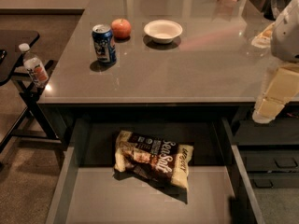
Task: Pick brown chip bag from top drawer and place on counter
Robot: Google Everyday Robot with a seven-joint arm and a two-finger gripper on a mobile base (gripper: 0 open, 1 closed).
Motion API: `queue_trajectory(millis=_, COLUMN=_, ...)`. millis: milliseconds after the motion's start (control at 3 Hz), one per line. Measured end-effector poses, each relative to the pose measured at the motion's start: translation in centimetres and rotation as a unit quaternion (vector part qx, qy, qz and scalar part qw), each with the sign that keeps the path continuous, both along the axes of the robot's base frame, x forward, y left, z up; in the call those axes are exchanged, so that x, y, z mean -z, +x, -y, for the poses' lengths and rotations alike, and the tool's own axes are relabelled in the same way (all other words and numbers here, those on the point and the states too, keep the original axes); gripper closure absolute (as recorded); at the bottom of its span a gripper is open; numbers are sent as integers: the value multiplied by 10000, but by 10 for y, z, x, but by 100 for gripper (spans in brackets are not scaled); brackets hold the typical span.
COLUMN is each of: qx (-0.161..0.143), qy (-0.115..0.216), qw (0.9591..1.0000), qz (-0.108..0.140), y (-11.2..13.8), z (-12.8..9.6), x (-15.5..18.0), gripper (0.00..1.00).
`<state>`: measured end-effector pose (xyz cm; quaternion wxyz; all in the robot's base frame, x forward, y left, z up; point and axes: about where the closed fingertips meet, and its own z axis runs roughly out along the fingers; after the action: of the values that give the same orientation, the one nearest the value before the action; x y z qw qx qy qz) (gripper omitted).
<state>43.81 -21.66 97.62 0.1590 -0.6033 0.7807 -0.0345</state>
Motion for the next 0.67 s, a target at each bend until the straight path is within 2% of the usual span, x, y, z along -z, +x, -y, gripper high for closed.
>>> queue_trajectory(millis=333, qx=0, qy=1, qw=10000, qz=0, y=0, z=0, x=0, gripper=0)
queue_trajectory(millis=667, qx=-58, qy=147, qw=9999, qz=-51, y=-6, z=-11, x=11, gripper=0)
